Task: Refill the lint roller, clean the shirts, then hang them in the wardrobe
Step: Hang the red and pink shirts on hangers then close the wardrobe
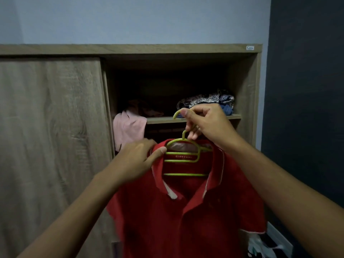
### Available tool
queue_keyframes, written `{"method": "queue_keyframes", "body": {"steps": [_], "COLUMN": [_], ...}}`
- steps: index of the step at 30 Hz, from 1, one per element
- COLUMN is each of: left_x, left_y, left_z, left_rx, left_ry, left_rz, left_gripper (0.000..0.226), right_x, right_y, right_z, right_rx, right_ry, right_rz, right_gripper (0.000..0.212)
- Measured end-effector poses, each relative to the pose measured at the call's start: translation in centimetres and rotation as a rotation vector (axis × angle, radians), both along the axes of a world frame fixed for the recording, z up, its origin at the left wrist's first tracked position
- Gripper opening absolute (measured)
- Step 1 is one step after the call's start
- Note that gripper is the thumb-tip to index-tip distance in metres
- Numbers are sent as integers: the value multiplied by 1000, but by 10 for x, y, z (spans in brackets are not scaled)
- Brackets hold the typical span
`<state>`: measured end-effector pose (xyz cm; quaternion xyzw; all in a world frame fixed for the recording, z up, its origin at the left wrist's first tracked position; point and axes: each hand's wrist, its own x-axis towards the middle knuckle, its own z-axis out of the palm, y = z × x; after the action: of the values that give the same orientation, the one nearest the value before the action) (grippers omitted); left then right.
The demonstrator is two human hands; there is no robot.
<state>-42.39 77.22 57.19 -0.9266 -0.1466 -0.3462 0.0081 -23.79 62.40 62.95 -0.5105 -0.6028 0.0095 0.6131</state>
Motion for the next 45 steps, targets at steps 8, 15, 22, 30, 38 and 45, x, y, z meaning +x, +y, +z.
{"method": "queue_keyframes", "body": {"steps": [8, 15, 22, 30, 38, 45], "left_x": [5, 23, 52, 99, 170, 222], "left_y": [22, 43, 57, 70, 106, 145], "left_z": [-25, -45, -64, -80, -90, -93], "left_rx": [-70, -228, -257, -410, -452, -390], "left_ry": [-140, -126, -109, -154, -154, -77], "left_rz": [-21, -39, -21, 51, 160, 322], "left_gripper": [58, 59, 27, 31, 31, 36], "right_x": [60, 84, 100, 139, 187, 215], "right_y": [-30, -50, -43, -7, 57, 132], "right_z": [-32, -46, -65, -109, -132, -151], "right_rx": [-380, -710, -972, -1076, -882, -637], "right_ry": [-289, -273, -247, -202, 99, 304], "right_rz": [-201, -56, -242, -473, -445, -305], "right_gripper": [41, 44, 43, 48, 38, 50]}}
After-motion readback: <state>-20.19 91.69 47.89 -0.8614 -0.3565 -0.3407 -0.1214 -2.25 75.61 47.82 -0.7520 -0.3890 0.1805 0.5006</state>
